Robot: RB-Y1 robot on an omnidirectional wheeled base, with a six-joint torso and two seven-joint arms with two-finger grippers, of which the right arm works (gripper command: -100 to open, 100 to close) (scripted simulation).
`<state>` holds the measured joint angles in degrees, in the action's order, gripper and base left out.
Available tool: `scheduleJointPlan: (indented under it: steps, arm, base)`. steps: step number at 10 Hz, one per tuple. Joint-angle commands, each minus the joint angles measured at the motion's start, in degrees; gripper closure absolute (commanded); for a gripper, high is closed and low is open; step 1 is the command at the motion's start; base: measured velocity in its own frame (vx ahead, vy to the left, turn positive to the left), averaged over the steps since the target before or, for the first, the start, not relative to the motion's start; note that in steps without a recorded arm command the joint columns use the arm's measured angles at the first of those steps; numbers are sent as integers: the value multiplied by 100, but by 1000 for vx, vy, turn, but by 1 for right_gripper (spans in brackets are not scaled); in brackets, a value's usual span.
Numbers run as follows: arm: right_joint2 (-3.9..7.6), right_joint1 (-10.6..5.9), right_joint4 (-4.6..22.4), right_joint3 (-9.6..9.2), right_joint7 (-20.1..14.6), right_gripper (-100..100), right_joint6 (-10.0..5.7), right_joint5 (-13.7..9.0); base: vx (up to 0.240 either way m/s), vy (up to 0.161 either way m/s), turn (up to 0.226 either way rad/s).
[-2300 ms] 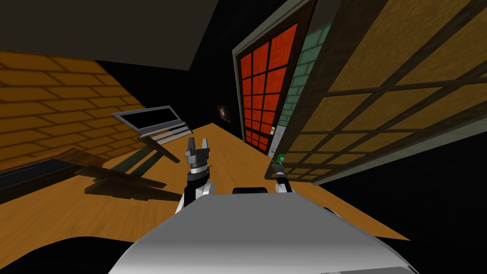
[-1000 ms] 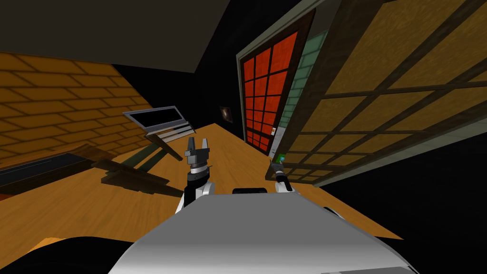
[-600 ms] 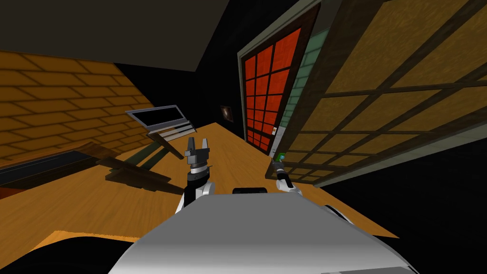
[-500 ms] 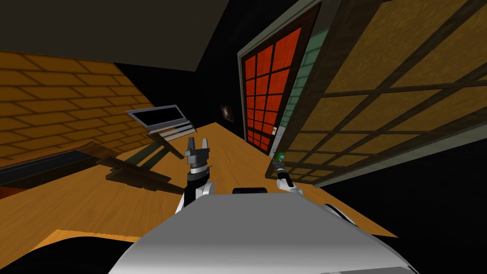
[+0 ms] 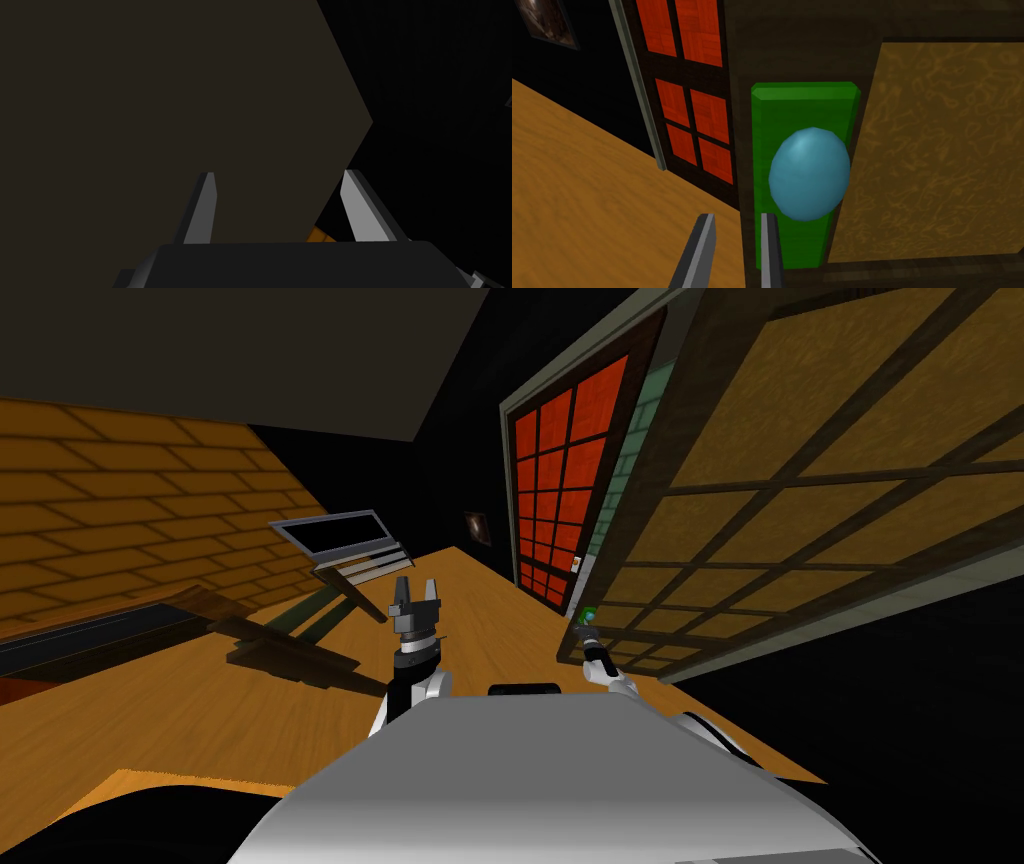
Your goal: Pull the door open
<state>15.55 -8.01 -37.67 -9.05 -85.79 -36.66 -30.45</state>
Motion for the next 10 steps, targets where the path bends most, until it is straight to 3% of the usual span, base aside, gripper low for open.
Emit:
scheduleJointPlan:
  steps: [1,5,6,10]
  arm:
    - [25,-3,-6,19,4,100,-40,-4]
    - [25,-3,-6,19,4,100,-40,-4]
    - [10,79,-24,-35,-16,-100,-240,34]
    - [-19,241,-61,-142,-54,-100,-638,109]
  base:
    - [2,-5,-47]
    - [-7,-1,1]
    - [-56,-23,-1]
    - [-104,-25,-2]
